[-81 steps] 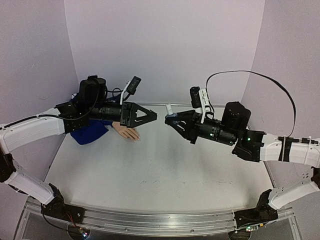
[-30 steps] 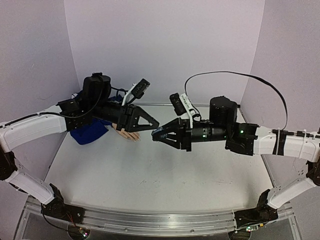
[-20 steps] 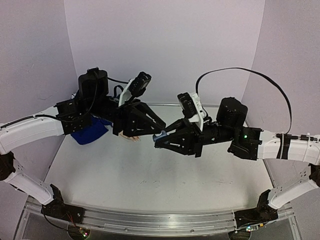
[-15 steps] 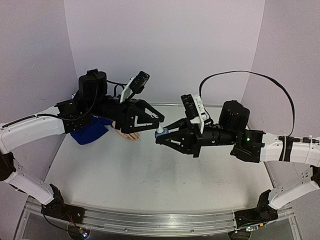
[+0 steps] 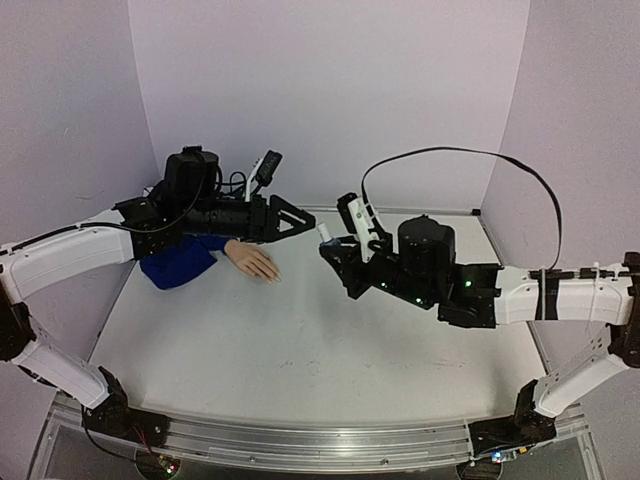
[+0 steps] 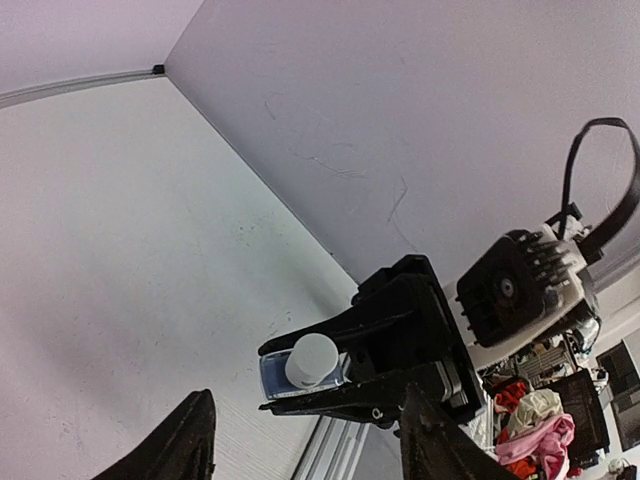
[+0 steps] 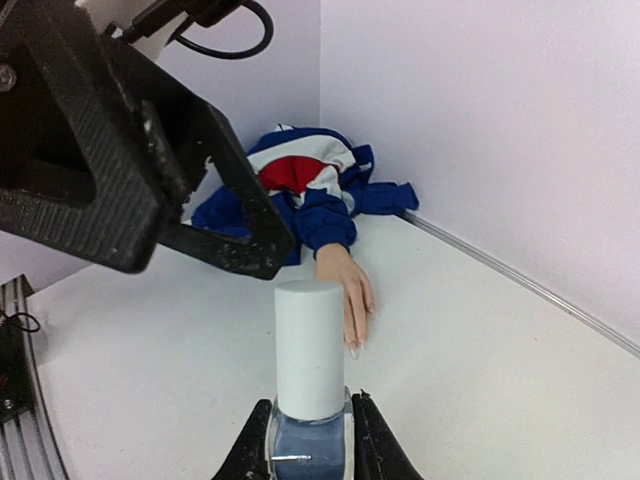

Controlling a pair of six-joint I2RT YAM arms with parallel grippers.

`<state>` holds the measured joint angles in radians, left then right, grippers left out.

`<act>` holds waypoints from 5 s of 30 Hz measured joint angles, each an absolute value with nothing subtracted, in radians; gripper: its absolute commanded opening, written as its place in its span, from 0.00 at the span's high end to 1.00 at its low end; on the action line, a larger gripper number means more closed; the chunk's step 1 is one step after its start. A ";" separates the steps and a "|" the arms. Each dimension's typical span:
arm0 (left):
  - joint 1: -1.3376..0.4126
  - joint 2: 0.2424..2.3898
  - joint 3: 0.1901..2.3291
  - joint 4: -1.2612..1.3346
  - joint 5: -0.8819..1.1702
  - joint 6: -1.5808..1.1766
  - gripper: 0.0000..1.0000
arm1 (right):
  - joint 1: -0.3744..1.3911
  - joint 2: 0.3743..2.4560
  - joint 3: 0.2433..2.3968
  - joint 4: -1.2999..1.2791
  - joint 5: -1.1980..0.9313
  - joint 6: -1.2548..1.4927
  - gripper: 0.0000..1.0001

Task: Paint the nails

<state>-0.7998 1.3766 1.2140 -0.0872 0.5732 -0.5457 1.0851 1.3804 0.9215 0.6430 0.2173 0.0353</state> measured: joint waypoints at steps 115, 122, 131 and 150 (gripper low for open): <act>-0.846 1.443 1.270 -0.283 0.477 -0.440 1.00 | 1.097 1.495 1.022 0.538 0.162 -0.016 0.57; -0.855 1.438 1.277 -0.400 0.237 -0.390 1.00 | 1.096 1.498 1.004 0.567 0.211 -0.018 0.02; -0.850 1.434 1.250 -0.498 0.026 -0.368 1.00 | 0.880 1.461 0.817 0.567 0.245 0.115 0.02; -1.245 1.396 0.836 -0.333 -0.321 -0.445 1.00 | 0.751 1.199 0.693 0.576 0.299 0.252 0.02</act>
<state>-1.2446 1.3960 0.8364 -0.3328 -0.3210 -0.4454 0.7506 1.1992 0.6926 0.5758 0.2993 0.2523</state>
